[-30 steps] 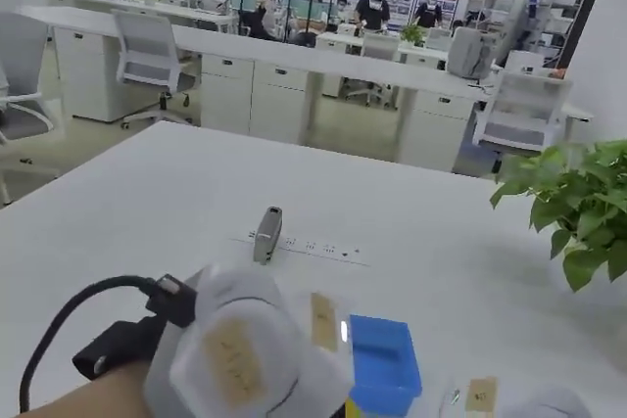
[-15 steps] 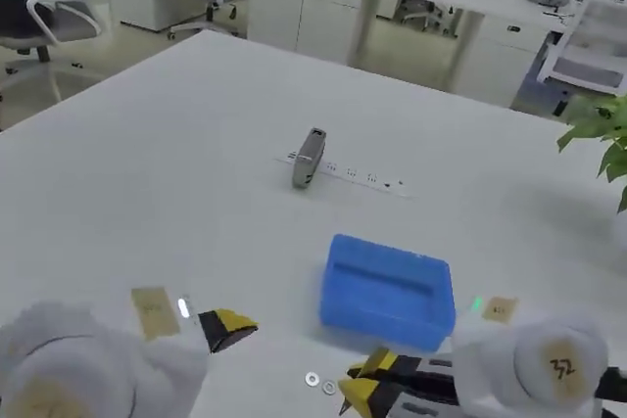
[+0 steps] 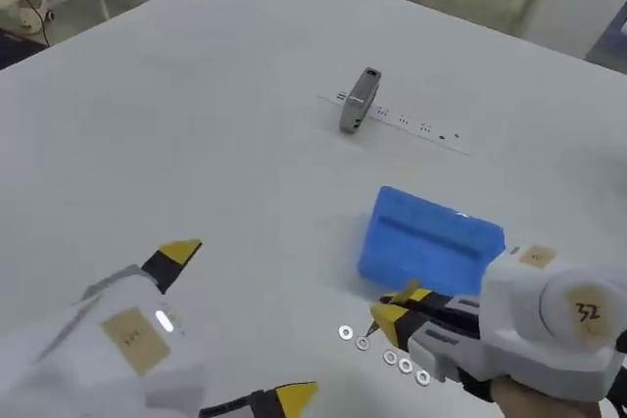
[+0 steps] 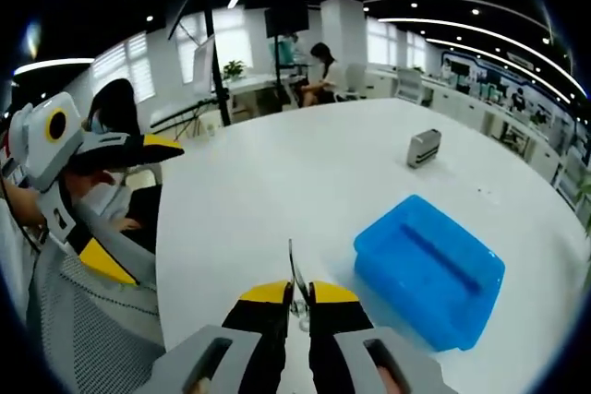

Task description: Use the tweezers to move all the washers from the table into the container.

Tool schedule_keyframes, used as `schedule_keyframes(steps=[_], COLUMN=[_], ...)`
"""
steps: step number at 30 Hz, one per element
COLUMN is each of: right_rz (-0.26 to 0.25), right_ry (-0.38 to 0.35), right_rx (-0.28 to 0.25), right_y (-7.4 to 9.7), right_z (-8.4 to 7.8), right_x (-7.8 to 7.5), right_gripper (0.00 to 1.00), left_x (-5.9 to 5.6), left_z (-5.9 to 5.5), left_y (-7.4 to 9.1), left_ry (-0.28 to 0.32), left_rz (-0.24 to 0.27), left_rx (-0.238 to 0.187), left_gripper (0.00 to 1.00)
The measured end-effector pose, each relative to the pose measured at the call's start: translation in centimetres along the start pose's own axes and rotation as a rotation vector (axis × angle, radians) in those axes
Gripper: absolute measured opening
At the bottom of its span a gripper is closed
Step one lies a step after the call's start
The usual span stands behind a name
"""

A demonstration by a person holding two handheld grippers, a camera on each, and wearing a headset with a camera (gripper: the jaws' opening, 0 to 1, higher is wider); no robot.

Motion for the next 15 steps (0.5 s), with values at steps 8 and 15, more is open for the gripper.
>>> schedule_keyframes(steps=[8, 15], right_rz=[-0.011, -0.011], right_ry=[-0.018, -0.043], right_rx=[0.017, 0.015], right_y=[-1.8, -2.3], right_z=[-0.6, -0.6], right_x=[0.1, -0.1], right_gripper=[0.04, 0.04], left_x=[-0.8, -0.5], left_z=[-0.5, -0.6], left_y=[-0.2, -0.3], left_ry=[-0.078, -0.085], left_rz=[-0.024, -0.012], left_rx=[0.030, 0.037], left_gripper=[0.93, 0.92])
Point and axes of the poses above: the centre of the closed fingertips' face, and the gripper's own axes: y roughly backward along the fingers, x roughly to its left, z roughly out of its top, the point moved 8 cm from there along y, roughly backward along the fingers, and after that the axes turned 14 degrees about y, right-handed, at the moved point
